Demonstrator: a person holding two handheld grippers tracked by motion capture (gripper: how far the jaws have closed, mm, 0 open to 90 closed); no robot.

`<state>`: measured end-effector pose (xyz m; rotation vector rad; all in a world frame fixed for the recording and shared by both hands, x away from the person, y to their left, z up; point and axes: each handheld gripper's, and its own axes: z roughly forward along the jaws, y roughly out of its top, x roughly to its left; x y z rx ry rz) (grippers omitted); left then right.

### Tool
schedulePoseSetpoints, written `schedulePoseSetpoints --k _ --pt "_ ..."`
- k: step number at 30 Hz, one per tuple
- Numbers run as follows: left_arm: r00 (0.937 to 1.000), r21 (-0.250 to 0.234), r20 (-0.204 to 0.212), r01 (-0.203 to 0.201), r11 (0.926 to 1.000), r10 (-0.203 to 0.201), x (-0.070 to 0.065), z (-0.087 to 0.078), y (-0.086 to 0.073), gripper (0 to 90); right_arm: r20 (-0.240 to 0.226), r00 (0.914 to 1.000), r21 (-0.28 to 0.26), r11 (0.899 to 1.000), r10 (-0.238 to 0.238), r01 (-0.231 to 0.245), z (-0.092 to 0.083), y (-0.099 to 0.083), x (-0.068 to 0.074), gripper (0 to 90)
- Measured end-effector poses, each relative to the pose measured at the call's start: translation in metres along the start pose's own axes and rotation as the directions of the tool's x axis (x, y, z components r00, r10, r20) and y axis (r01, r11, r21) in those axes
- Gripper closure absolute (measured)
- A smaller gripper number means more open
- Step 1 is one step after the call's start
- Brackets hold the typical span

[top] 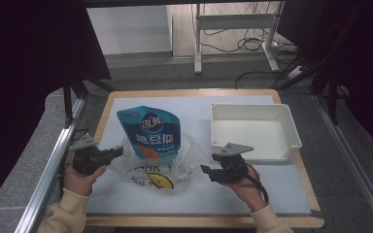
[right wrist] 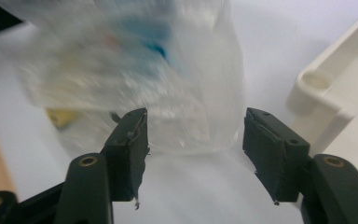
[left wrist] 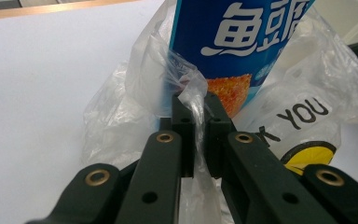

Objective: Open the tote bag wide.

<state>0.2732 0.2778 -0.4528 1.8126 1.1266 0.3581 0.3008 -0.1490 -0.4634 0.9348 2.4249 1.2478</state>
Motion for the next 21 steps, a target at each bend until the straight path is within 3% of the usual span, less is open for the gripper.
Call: schedulePoseSetpoints --k 3,7,14,18,21 --pt "1.0 -0.008 0.002 0.007 0.9999 -0.007 0.001 -0.002 0.001 86.4 -0.003 1.0 -0.053 0.999 -0.003 0.003 -0.009 0.016 0.003 35.6" --pt "0.9999 -0.016 -0.003 0.014 0.9998 -0.014 0.001 -0.003 0.002 86.4 -0.007 0.9999 -0.091 0.996 -0.014 0.013 -0.004 0.043 0.005 32.5" --pt "0.9999 -0.007 -0.001 0.013 0.9999 -0.013 0.002 -0.003 0.0 86.4 -0.029 0.9987 -0.038 0.998 -0.042 0.041 0.03 0.079 0.006 28.4" --pt "0.9999 -0.007 0.0 0.017 0.9998 -0.017 0.003 -0.003 -0.001 86.4 -0.034 0.9987 0.009 0.999 -0.039 0.039 0.048 0.083 0.005 28.8" --pt "0.9999 -0.01 0.0 0.016 0.9998 -0.016 0.003 -0.005 -0.001 86.3 -0.026 0.9984 0.045 0.998 -0.05 0.051 0.057 0.08 0.004 37.4"
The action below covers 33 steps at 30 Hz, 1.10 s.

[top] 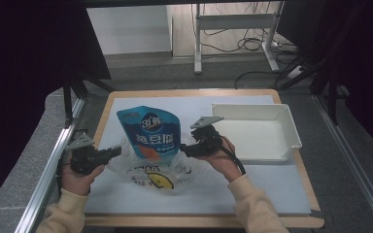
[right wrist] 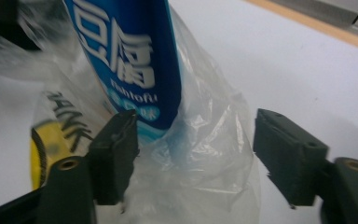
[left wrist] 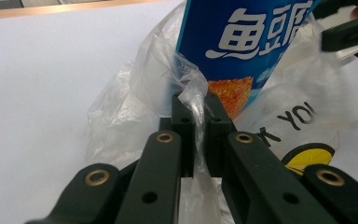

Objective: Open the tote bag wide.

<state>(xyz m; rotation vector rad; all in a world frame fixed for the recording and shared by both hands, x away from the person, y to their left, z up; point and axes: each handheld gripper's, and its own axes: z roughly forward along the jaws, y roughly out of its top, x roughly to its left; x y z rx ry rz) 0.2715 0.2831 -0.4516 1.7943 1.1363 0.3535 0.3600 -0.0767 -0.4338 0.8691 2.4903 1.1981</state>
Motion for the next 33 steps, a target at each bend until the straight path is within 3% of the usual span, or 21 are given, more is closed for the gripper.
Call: schedulePoseSetpoints --k 5,8,13,17,25,33 --pt "1.0 0.004 -0.004 0.002 1.0 -0.002 0.0 0.0 -0.001 86.4 0.046 0.9989 0.029 1.0 -0.007 0.006 0.001 -0.007 -0.002 74.7" --pt "1.0 0.007 -0.007 0.001 1.0 -0.001 0.002 0.001 -0.002 86.3 0.066 0.9978 0.024 1.0 0.009 -0.011 0.001 -0.012 -0.003 84.0" --pt "0.9995 0.023 -0.03 0.01 0.9997 -0.01 0.008 0.006 -0.008 86.4 0.127 0.9917 0.006 1.0 0.018 -0.019 0.004 -0.027 -0.001 87.5" --pt "0.9986 0.043 -0.048 0.022 0.9988 -0.02 0.013 0.014 -0.013 86.5 0.184 0.9828 0.021 1.0 -0.02 0.017 0.01 -0.039 0.006 88.1" --pt "0.9962 0.093 -0.083 0.033 0.9951 -0.025 0.024 0.032 -0.025 86.5 0.191 0.9814 0.041 0.999 -0.014 0.006 0.027 -0.061 0.012 88.3" --pt "0.9937 0.13 -0.11 0.036 0.9908 -0.022 0.034 0.048 -0.032 86.6 0.192 0.9812 0.066 0.998 -0.018 0.005 0.039 -0.072 0.015 88.3"
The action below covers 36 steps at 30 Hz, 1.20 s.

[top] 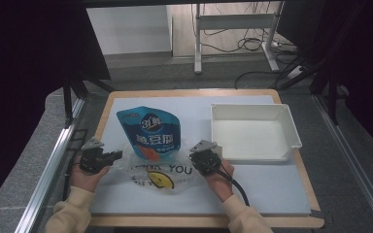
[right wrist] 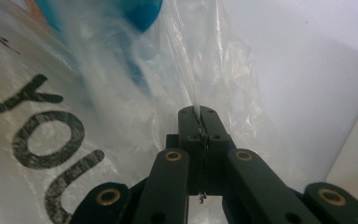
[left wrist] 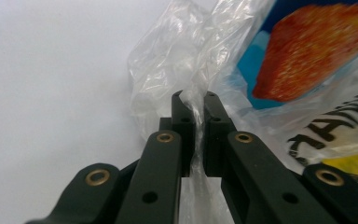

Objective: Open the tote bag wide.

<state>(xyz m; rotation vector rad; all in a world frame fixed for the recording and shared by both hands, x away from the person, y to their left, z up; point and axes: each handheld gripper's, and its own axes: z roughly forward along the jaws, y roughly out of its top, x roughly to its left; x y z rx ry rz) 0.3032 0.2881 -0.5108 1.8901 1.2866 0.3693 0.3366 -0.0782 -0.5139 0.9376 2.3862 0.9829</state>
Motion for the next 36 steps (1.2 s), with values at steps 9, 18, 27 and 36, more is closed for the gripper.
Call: schedulePoseSetpoints --k 9,18,27,36 --pt "1.0 0.036 -0.006 0.007 0.9993 -0.006 0.007 0.015 -0.004 86.7 -0.008 0.9999 0.023 1.0 0.01 -0.01 0.007 -0.005 -0.001 88.3" --pt "1.0 0.081 -0.004 0.002 0.9967 -0.002 0.009 0.028 -0.007 86.9 -0.001 0.9997 0.041 0.999 0.024 -0.024 0.012 -0.009 -0.004 88.3" --pt "0.9999 0.125 0.009 -0.009 0.9921 0.007 0.009 0.035 -0.013 87.0 0.015 0.9993 0.045 0.998 0.034 -0.034 0.013 -0.012 -0.006 88.3" --pt "0.9996 0.11 0.02 0.019 0.9938 -0.021 0.011 0.035 -0.016 86.8 0.032 0.9988 0.034 0.999 0.037 -0.038 0.012 -0.014 -0.006 85.2"
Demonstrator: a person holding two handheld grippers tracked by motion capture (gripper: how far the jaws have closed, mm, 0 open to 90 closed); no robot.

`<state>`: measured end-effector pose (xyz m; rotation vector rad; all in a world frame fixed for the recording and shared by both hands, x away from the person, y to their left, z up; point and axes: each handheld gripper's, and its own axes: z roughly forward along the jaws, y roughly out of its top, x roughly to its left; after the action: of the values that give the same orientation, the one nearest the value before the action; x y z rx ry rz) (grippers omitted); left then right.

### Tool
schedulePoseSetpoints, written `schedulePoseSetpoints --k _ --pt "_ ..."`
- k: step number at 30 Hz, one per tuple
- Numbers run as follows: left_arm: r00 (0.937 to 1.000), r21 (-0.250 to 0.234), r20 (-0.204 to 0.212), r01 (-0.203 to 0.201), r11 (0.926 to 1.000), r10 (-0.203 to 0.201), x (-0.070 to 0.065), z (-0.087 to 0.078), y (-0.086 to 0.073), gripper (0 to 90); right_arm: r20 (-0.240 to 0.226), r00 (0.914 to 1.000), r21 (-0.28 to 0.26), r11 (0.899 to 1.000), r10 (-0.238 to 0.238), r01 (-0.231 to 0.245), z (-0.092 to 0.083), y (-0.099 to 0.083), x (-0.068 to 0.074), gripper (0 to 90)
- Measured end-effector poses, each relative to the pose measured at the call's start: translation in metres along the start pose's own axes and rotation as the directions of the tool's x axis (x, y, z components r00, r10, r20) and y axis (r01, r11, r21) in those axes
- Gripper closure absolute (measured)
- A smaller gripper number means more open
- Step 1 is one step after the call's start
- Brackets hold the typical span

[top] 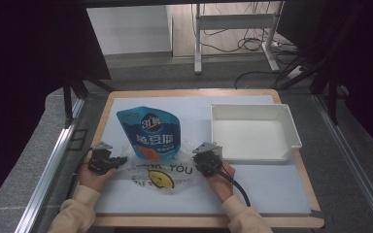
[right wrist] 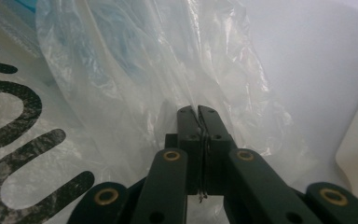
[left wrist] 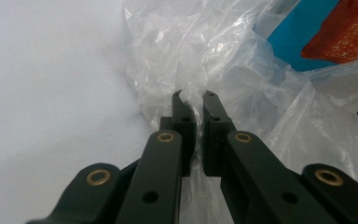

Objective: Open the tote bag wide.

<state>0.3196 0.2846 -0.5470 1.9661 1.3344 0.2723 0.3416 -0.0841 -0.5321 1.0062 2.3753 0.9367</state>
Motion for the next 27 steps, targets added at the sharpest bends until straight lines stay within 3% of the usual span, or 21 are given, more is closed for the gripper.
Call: schedulePoseSetpoints --k 6,10,16,19,23,27 --pt "1.0 -0.022 0.001 -0.002 0.9998 0.002 0.0 -0.001 0.0 85.2 0.009 0.9998 -0.088 0.996 0.016 -0.015 -0.015 0.005 -0.002 70.4" --pt "1.0 -0.029 0.002 -0.002 0.9996 0.002 0.001 -0.003 0.0 85.2 0.008 0.9996 -0.131 0.991 0.027 -0.025 -0.025 0.01 -0.003 67.7" --pt "1.0 -0.032 0.002 -0.002 0.9995 0.002 0.0 -0.001 0.0 83.5 -0.015 0.9983 -0.146 0.988 0.057 -0.058 -0.032 0.01 -0.009 66.9" --pt "1.0 -0.064 0.007 0.005 0.998 -0.004 0.0 -0.004 0.0 77.5 -0.028 0.9972 -0.151 0.986 0.069 -0.072 -0.033 0.01 -0.013 64.4" --pt "0.9998 -0.121 0.018 0.01 0.9926 -0.008 -0.002 -0.012 0.002 67.2 -0.055 0.9952 -0.204 0.975 0.081 -0.091 -0.043 0.015 -0.018 59.2" --pt "0.9997 -0.139 0.022 0.015 0.9902 -0.012 -0.002 -0.016 0.003 64.1 -0.074 0.9936 -0.252 0.962 0.085 -0.101 -0.059 0.022 -0.02 58.0"
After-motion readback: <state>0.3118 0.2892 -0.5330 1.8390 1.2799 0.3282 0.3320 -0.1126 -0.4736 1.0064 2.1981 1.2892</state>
